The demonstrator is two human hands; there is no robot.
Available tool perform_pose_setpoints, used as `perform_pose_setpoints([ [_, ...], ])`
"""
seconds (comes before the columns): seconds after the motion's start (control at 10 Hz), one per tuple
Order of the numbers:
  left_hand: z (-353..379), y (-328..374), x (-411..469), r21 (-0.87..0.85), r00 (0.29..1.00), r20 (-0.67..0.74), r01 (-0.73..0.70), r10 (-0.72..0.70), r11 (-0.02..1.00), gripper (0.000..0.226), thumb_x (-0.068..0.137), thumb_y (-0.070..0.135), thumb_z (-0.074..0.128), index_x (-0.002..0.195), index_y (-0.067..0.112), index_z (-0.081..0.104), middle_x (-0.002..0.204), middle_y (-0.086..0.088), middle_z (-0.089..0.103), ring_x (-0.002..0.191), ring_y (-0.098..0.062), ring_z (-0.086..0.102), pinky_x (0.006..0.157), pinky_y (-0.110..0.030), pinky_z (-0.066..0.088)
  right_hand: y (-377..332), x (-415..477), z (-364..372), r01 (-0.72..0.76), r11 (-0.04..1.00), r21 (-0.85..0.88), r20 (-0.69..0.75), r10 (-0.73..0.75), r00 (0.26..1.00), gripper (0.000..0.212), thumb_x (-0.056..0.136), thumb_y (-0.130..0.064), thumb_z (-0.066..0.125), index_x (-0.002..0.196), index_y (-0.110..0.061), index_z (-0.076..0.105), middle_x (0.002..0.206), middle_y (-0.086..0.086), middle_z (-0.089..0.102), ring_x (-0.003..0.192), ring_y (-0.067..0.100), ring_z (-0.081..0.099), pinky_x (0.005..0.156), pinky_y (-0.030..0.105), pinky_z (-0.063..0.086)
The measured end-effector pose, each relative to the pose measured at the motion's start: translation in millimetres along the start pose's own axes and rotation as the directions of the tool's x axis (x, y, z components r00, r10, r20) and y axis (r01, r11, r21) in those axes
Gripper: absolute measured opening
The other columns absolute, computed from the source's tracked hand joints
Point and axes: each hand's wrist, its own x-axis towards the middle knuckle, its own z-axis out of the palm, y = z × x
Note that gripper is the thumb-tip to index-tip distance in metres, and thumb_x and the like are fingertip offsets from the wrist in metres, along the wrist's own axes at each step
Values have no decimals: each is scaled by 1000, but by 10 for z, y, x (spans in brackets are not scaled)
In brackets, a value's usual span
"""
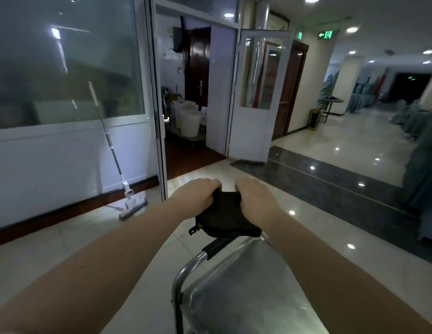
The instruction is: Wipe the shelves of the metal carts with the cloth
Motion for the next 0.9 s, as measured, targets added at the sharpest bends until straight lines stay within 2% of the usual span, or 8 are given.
perform_pose_setpoints([
  [0.2, 748, -654, 965, -107, 983, 21, -181, 184, 978, 30, 98, 14, 44, 119, 21, 64, 97, -6, 67, 94, -23, 59, 79, -33, 47, 476, 654, 662, -265, 961, 74, 30, 264, 964, 12, 90, -4, 47, 97, -12, 53, 101, 7, 53, 95, 24, 51, 78, 30, 36],
  [0.3, 927, -735, 1411, -181, 963, -161, -245, 217, 952, 28, 94, 8, 49, 112, 21, 67, 86, -6, 65, 85, -21, 56, 73, -36, 49, 639, 907, 764, -348, 933, 89, -177, 359, 917, 19, 82, 3, 53, 94, -9, 59, 95, 9, 56, 89, 27, 53, 78, 38, 44],
  [0.4, 1264, -871, 1510, -316, 942, -238, -305, 236, 898, 31, 92, 4, 54, 115, 18, 69, 87, -6, 69, 84, -23, 56, 71, -34, 48, 655, 894, 1059, -344, 938, 52, -318, 342, 885, 27, 68, 13, 60, 86, -7, 64, 86, 10, 60, 74, 29, 54, 64, 38, 48],
  [0.5, 1863, -1062, 1283, -407, 952, -135, -306, 275, 860, 32, 91, 4, 56, 117, 17, 69, 95, -12, 70, 88, -32, 62, 71, -39, 52, 474, 583, 1695, -413, 910, 35, -242, 408, 880, 36, 58, 14, 67, 85, -9, 66, 87, 10, 61, 73, 31, 56, 61, 38, 48],
  [0.6, 2403, -1225, 857, -398, 940, 110, -257, 324, 881, 36, 93, 7, 53, 123, 19, 67, 106, -14, 70, 96, -34, 64, 80, -34, 49, 140, 199, 2389, -511, 853, 107, 20, 512, 859, 38, 69, 12, 63, 97, -13, 65, 98, 6, 58, 85, 29, 57, 68, 34, 45],
  [0.7, 2733, -1337, 608, -482, 943, 135, -206, 304, 852, 45, 89, 16, 44, 129, 22, 64, 119, -6, 69, 101, -30, 67, 85, -37, 54, -139, 42, 2716, -708, 594, 382, 186, 701, 689, 34, 90, 1, 48, 116, -17, 58, 115, 1, 50, 100, 20, 51, 81, 26, 41],
  [0.8, 2755, -1330, 619, -541, 945, 179, -139, 274, 830, 42, 94, 18, 45, 132, 25, 60, 123, 1, 67, 108, -21, 62, 92, -30, 48, -260, -9, 2807, -710, 548, 442, 82, 764, 640, 35, 90, 3, 48, 117, -16, 60, 118, 1, 51, 102, 16, 52, 89, 24, 44],
  [0.9, 2710, -1313, 709, -585, 953, 199, -73, 230, 808, 46, 88, 6, 55, 129, 25, 60, 124, 3, 64, 111, -17, 59, 95, -25, 43, -259, -37, 2813, -680, 566, 466, 107, 727, 679, 40, 89, 4, 50, 122, -16, 60, 121, 2, 52, 108, 18, 53, 96, 28, 46],
])
